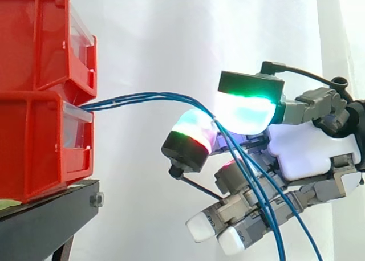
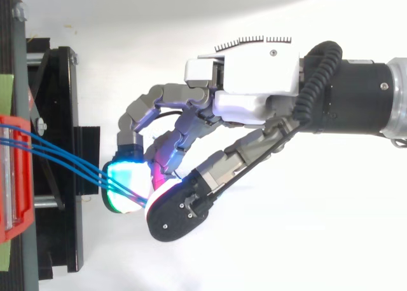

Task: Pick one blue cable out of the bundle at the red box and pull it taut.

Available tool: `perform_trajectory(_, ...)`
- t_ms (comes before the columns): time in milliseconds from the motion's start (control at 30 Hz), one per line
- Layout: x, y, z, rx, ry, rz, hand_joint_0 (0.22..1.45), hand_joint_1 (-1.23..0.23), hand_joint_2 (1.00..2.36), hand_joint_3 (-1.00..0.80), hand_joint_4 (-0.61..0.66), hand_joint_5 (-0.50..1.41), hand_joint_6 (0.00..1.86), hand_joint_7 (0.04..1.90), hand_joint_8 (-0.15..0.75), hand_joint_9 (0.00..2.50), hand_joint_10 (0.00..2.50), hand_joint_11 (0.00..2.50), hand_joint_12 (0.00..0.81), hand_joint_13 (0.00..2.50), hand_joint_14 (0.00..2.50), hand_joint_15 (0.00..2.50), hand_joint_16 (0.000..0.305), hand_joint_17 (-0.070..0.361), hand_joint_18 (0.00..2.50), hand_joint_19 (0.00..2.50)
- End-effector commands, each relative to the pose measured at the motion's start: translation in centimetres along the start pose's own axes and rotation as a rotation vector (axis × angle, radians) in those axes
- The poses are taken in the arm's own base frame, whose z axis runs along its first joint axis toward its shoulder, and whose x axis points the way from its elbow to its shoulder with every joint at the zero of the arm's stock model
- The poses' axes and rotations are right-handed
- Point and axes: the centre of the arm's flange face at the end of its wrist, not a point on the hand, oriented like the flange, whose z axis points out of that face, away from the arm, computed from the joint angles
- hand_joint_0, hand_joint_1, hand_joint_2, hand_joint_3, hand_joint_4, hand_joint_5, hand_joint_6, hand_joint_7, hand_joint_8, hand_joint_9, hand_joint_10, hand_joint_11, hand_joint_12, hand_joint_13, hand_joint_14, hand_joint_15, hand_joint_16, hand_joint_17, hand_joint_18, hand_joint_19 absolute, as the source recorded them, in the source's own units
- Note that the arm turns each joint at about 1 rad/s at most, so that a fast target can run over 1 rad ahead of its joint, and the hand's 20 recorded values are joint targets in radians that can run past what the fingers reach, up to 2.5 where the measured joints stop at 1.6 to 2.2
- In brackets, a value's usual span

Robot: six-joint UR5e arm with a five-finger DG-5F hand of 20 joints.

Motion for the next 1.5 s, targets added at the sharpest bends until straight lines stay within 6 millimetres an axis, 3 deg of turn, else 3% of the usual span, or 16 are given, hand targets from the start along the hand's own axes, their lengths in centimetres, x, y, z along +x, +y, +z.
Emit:
perform_trajectory(0,-0.03,-0.07,0.05,0.0,0.0,0.0,0.59,-0.64,1.01,-0.35,-0.06,-0.15,0.87,0.86,0.32,0.97,0.01,1.03,0.358,0.59,0.01,0.3,0.048,0.108,0.49,0.35)
perform_trajectory(633,-0.02,-0.06,-0.02,0.002,0.001,-0.009,0.58,-0.7,1.01,-0.33,-0.01,-0.15,0.88,0.88,0.327,0.97,0.01,1.04,0.363,0.6,0.01,0.29,0.048,0.109,0.51,0.35)
perform_trajectory(833,-0.02,-0.04,-0.01,0.0,0.001,-0.014,0.58,-0.65,1.01,-0.25,0.0,-0.14,0.88,0.86,0.348,0.99,0.0,1.03,0.384,0.61,0.01,0.3,0.052,0.118,0.53,0.34)
perform_trajectory(1467,0.09,-0.07,-0.01,0.002,0.002,-0.014,0.57,-0.52,1.01,-0.27,0.03,-0.15,0.88,0.83,0.365,0.99,0.0,1.02,0.404,0.61,0.01,0.3,0.056,0.127,0.51,0.35)
